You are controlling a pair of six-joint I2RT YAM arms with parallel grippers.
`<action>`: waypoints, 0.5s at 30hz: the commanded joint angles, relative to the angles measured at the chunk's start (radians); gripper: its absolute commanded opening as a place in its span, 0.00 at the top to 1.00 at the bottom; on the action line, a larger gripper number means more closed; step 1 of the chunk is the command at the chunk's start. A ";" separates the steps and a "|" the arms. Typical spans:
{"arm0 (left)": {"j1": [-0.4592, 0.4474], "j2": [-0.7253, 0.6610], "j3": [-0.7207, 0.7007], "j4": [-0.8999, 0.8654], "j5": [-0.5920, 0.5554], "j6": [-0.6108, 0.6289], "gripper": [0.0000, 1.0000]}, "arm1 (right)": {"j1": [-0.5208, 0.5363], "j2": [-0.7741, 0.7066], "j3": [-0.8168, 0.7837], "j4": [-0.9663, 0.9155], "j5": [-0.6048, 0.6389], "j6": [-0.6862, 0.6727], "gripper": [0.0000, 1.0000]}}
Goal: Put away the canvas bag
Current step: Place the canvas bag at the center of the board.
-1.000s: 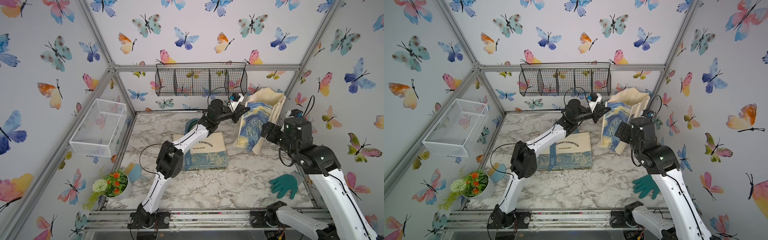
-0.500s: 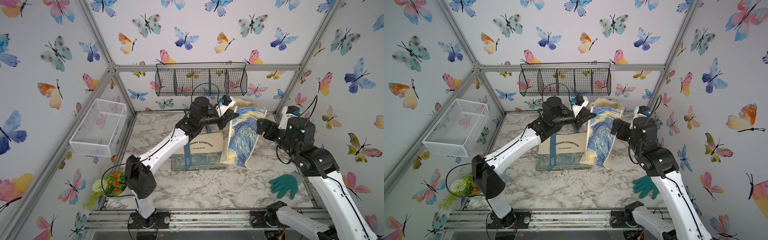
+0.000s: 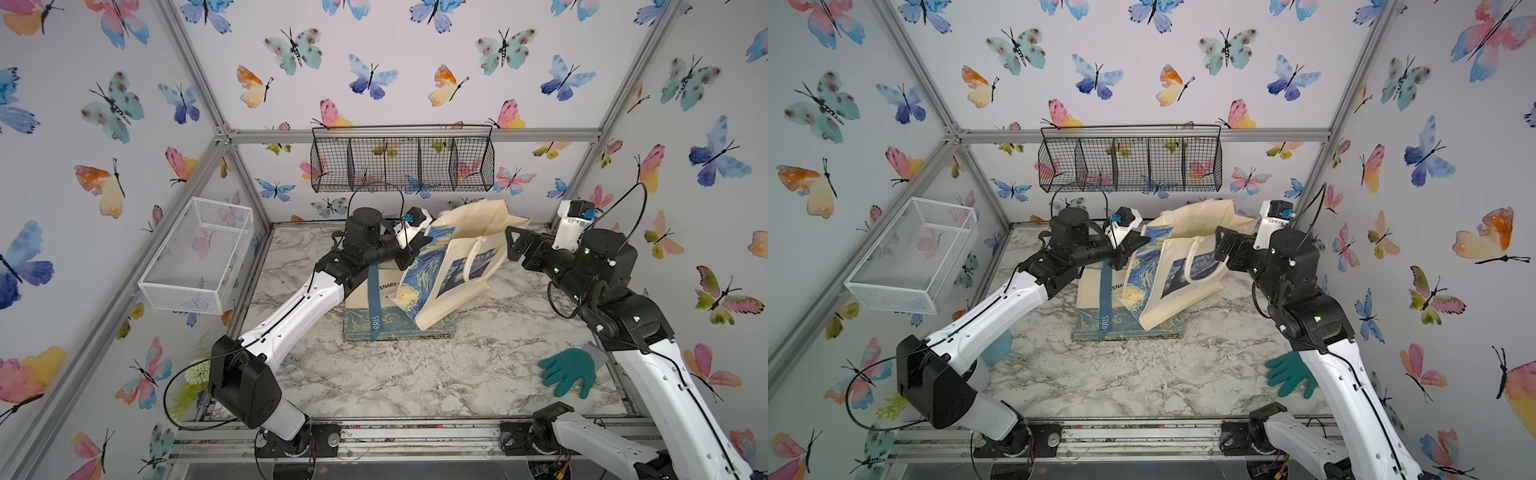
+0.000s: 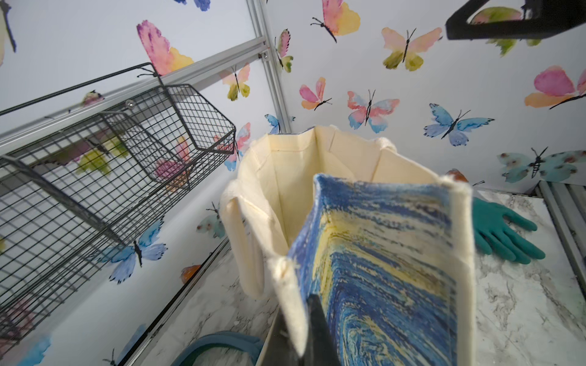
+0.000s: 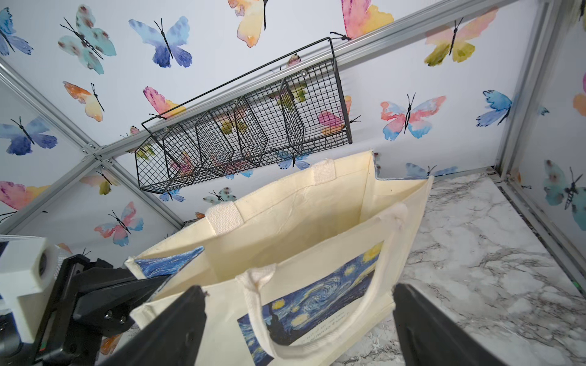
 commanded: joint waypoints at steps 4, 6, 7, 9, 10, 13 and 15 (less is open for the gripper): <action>0.035 -0.103 -0.076 0.025 -0.053 0.026 0.86 | -0.002 0.068 0.004 0.032 -0.049 -0.092 0.03; 0.035 -0.113 -0.103 0.022 -0.053 0.017 0.82 | -0.002 0.106 0.015 -0.005 -0.053 -0.114 0.03; 0.036 -0.120 -0.118 0.022 -0.051 0.007 0.79 | -0.001 0.129 0.022 -0.031 -0.058 -0.125 0.03; 0.037 -0.132 -0.145 0.021 -0.034 -0.021 0.74 | -0.001 0.165 0.016 -0.056 -0.112 -0.177 0.04; 0.037 -0.139 -0.160 0.024 -0.021 -0.035 0.73 | -0.001 0.180 0.010 -0.071 -0.162 -0.204 0.05; 0.036 -0.165 -0.208 0.037 0.047 -0.067 0.68 | -0.001 0.180 -0.036 -0.066 -0.251 -0.221 0.07; 0.037 -0.182 -0.241 0.058 0.078 -0.088 0.63 | -0.002 0.159 -0.065 -0.039 -0.297 -0.228 0.08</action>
